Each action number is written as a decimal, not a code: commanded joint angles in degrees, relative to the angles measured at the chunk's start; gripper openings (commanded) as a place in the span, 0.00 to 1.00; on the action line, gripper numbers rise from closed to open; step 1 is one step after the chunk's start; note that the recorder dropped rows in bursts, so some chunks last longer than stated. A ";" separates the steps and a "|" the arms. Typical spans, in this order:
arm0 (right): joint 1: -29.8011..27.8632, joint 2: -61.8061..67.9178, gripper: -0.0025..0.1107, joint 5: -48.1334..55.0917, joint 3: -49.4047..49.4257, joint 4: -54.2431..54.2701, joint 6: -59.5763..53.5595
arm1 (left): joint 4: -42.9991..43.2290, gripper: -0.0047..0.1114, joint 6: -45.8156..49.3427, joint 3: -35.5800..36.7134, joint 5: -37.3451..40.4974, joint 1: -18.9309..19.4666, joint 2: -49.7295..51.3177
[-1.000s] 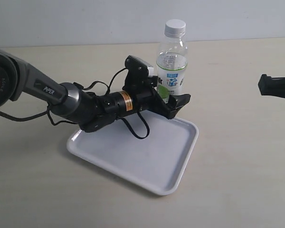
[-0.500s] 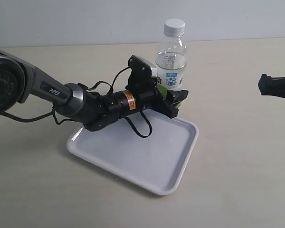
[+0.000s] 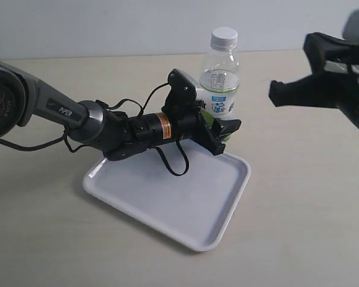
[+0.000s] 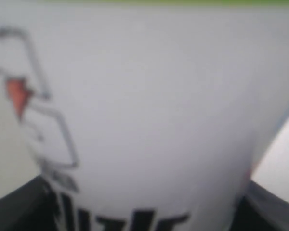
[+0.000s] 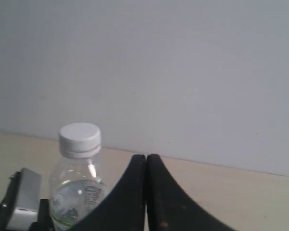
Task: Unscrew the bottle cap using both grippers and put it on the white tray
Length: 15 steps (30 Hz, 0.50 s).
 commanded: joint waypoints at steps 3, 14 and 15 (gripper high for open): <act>0.09 -0.17 0.02 16.14 -17.02 29.64 -36.90 | 5.23 0.04 -0.08 -0.20 4.55 -0.33 -2.66; 0.09 -0.05 0.02 9.40 -41.26 60.31 -89.66 | 6.73 0.04 0.04 -0.20 7.73 -0.33 -4.02; 0.09 0.03 0.02 8.35 -42.36 60.31 -89.78 | 7.42 0.04 0.04 -0.20 7.73 -0.33 -4.02</act>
